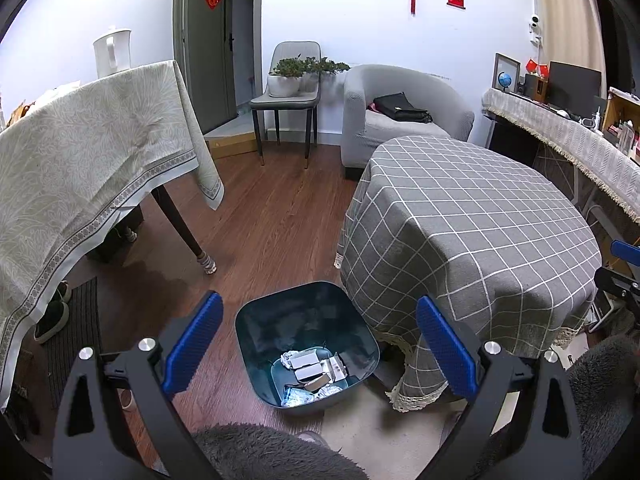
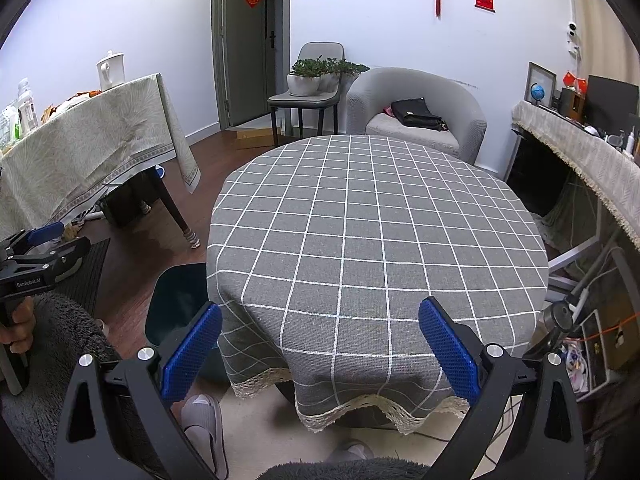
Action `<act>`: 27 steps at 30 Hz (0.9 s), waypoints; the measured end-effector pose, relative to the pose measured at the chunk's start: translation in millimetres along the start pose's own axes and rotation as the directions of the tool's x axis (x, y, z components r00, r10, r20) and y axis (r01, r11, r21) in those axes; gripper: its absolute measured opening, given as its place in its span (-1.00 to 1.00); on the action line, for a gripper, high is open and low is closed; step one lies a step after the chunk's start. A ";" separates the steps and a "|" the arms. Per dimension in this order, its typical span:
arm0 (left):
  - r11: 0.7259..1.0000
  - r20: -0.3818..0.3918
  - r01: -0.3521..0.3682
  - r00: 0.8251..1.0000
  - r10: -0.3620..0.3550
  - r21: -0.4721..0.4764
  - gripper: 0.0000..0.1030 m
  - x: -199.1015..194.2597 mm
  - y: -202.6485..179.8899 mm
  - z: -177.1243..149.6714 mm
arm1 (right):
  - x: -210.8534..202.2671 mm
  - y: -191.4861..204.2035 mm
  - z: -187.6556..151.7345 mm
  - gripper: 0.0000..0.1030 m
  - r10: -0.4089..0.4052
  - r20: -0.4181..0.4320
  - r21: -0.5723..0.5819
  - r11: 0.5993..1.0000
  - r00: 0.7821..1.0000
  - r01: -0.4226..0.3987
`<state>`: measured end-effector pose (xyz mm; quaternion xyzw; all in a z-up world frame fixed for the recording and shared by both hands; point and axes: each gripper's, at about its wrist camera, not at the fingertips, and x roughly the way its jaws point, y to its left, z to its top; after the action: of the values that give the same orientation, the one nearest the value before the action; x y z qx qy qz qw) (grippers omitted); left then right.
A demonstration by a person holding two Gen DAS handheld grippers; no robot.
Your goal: Collect trash
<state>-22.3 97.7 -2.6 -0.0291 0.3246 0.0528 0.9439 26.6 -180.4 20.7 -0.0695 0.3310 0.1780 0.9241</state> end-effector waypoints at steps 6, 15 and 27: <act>1.000 0.000 0.003 1.000 -0.003 0.006 0.92 -0.4 -0.7 1.6 | 0.1 -0.8 -1.1 0.93 0.002 -0.002 0.006 1.000 1.000 -0.002; 1.000 0.000 0.004 1.000 -0.004 0.006 0.92 -0.6 -0.6 1.5 | 0.0 -0.4 -1.2 0.93 0.001 -0.002 0.005 1.000 1.000 -0.001; 1.000 0.001 0.004 1.000 -0.004 0.006 0.92 -0.7 -1.9 1.3 | 0.0 -0.2 -1.2 0.93 0.000 -0.003 0.003 1.000 1.000 0.000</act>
<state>-21.8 95.9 -1.0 -0.0270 0.3242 0.0499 0.9443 25.9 -180.8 19.8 -0.0684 0.3328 0.1775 0.9236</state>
